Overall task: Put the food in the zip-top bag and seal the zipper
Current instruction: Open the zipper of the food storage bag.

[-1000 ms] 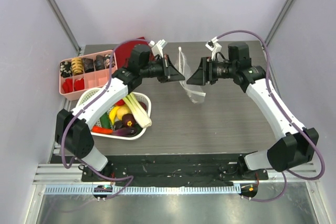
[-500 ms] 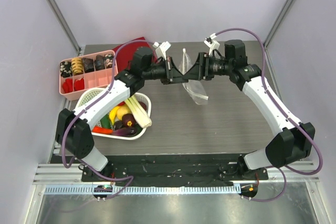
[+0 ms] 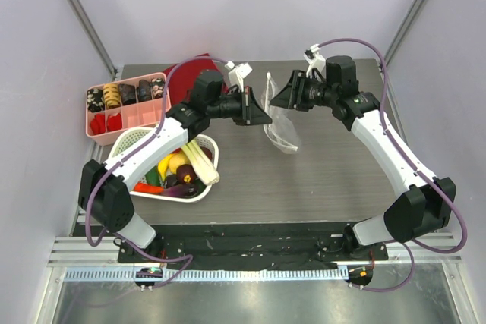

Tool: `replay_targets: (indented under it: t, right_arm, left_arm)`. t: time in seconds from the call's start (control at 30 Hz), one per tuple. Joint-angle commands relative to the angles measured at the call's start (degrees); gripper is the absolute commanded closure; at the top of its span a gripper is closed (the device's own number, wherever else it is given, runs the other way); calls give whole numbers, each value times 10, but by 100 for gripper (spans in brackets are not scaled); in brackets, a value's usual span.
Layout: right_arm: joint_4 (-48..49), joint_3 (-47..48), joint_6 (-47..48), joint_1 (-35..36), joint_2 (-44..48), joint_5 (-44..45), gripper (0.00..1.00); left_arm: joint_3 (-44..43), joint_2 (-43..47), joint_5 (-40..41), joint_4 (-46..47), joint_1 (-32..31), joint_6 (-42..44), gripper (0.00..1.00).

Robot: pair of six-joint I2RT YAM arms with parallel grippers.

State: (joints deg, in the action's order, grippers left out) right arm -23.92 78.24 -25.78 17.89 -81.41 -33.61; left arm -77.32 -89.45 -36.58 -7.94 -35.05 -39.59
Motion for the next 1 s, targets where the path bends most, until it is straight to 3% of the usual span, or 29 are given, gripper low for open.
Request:
replay_targets:
  t: [0.0, 0.2, 0.4, 0.67, 0.83, 0.97]
  right_arm:
    - [15, 36, -9, 0, 3, 45, 53]
    - [-12, 44, -9, 7, -5, 56, 53]
    - [-48, 25, 12, 30, -4, 100, 55]
    - [-116, 21, 80, 42, -1, 158, 64]
    - [-146, 17, 114, 40, 16, 182, 77]
    - [-164, 10, 136, 33, 22, 199, 81]
  left_arm:
    - [-37, 21, 35, -51, -24, 79, 100]
    - [-71, 12, 133, -116, -58, 137, 100]
    - [-105, -4, 168, -138, -63, 146, 100]
    - [-112, 8, 227, -167, -65, 187, 100]
    - [-100, 21, 247, -166, -63, 193, 100]
    - [-96, 23, 251, -163, -55, 184, 100]
